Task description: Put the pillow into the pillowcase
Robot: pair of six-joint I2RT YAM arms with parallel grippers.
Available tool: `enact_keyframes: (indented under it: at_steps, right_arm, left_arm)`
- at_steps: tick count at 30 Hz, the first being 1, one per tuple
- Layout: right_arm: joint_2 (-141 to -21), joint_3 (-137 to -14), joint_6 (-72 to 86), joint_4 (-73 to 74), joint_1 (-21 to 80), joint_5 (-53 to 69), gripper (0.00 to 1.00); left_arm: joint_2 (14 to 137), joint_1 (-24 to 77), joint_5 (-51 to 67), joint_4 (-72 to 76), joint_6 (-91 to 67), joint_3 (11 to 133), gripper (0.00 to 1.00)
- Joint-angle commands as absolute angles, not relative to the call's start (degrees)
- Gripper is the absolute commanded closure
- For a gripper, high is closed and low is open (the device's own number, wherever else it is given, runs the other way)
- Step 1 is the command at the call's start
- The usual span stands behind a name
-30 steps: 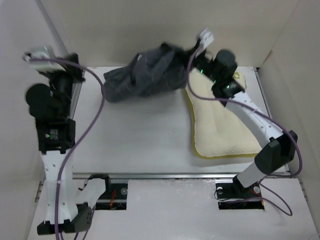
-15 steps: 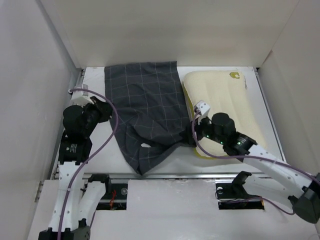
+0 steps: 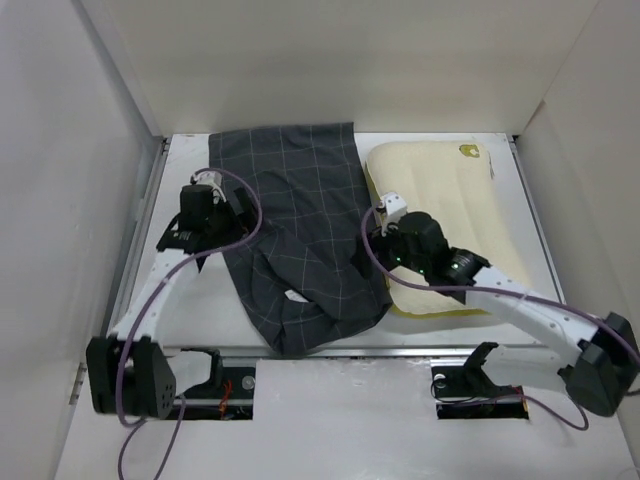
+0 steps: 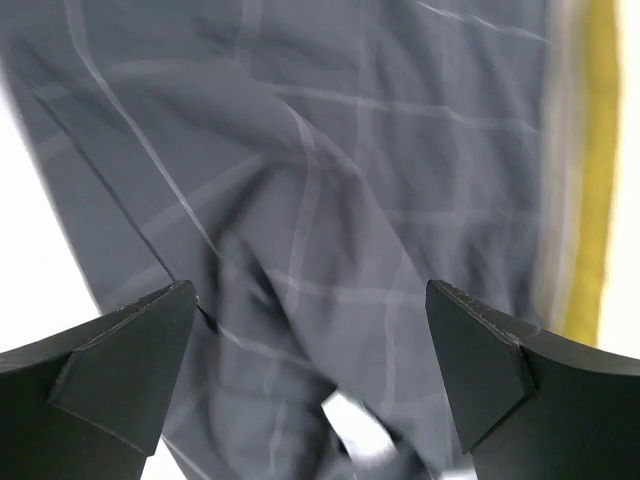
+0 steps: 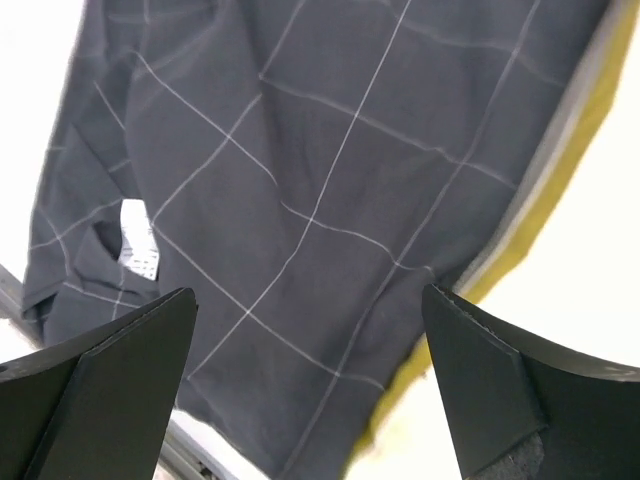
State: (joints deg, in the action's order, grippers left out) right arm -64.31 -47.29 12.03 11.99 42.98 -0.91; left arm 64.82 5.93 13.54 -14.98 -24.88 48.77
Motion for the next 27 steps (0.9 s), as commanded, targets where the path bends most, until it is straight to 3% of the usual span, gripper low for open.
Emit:
enact_keyframes:
  at_steps: [1, 12, 15, 16, 18, 20, 21, 23, 27]
  right_arm:
    - [-70.64, -51.23, 15.01, 11.51, 44.47, -1.66, 0.01]
    - [-91.21, -58.44, 19.69, 11.60, 45.53, -10.10, 0.01]
    - [-96.04, -61.42, 19.69, 12.56, 45.53, -12.56, 0.01]
    - [-97.46, -62.31, 20.21, 13.09, 45.53, -12.57, 0.01]
    - [-101.14, -64.59, 20.21, 13.62, 45.53, -12.57, 0.01]
    - [-103.09, -65.74, 20.21, 13.62, 45.53, -12.57, 0.01]
    - [-103.97, -66.96, 20.21, 13.62, 45.53, -12.57, 0.01]
    - [-106.95, -68.46, 20.21, 13.62, 45.53, -12.05, 0.01]
    - [-113.72, -74.87, 20.21, 15.28, 43.07, -7.58, 0.01]
  left_arm:
    - [71.78, 6.33, 3.48, -12.04, -25.75, 55.80, 0.00]
    - [101.21, 5.80, -10.45, -16.25, -26.28, 73.90, 0.00]
    - [107.46, 5.80, -12.30, -19.77, -26.28, 78.13, 0.07]
    - [108.62, 5.80, -12.30, -20.47, -26.28, 79.44, 0.11]
    - [110.64, 5.80, -12.30, -21.09, -26.28, 79.45, 0.45]
    - [111.18, 5.80, -12.83, -21.09, -26.81, 78.93, 0.66]
    - [111.18, 5.80, -12.83, -21.09, -26.81, 78.40, 0.82]
    - [111.18, 5.28, -14.41, -21.09, -26.81, 76.04, 1.00]
    - [110.66, 4.66, -16.78, -24.42, -30.65, 70.96, 1.00]
